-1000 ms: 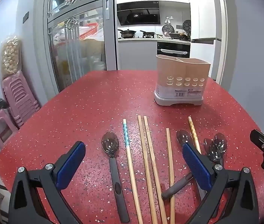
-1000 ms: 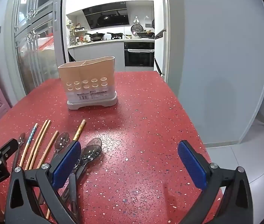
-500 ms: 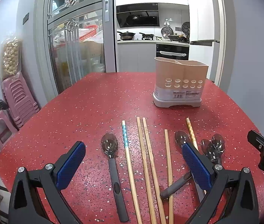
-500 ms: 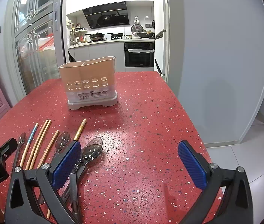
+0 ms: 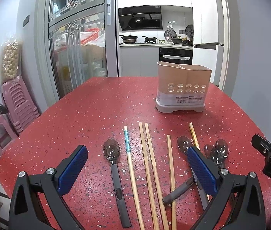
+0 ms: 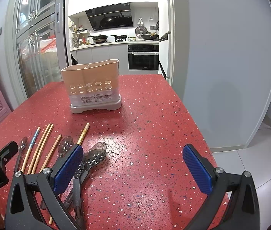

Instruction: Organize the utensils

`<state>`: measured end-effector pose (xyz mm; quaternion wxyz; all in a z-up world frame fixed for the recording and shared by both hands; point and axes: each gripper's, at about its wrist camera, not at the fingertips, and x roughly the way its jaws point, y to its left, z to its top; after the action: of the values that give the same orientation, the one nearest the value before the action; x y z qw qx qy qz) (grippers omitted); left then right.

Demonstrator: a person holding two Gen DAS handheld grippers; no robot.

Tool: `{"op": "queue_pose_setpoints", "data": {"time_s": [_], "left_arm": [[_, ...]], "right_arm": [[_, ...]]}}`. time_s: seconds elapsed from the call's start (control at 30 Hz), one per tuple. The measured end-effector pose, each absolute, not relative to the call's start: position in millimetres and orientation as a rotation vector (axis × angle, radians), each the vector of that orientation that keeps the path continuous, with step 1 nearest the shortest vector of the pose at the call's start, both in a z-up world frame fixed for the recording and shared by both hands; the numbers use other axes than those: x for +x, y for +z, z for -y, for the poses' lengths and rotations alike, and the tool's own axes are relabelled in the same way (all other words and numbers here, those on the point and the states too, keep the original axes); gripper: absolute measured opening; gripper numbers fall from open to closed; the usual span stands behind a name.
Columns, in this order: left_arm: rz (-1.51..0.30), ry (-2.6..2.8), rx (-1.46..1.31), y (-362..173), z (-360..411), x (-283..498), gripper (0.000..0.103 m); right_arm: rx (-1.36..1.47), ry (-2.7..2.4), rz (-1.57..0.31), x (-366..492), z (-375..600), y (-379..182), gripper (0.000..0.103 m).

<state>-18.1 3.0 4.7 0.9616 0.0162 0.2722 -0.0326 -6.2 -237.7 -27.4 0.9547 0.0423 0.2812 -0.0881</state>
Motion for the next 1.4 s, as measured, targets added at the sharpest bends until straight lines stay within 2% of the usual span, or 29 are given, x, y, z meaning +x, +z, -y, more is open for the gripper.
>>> {"op": "queue_pose_setpoints", "data": {"time_s": [1.4], "left_arm": [[-0.493, -0.077, 0.019, 15, -4, -26, 0.103]], "right_arm": [[0.084, -0.173, -0.53, -17, 238, -17, 0.103]]}}
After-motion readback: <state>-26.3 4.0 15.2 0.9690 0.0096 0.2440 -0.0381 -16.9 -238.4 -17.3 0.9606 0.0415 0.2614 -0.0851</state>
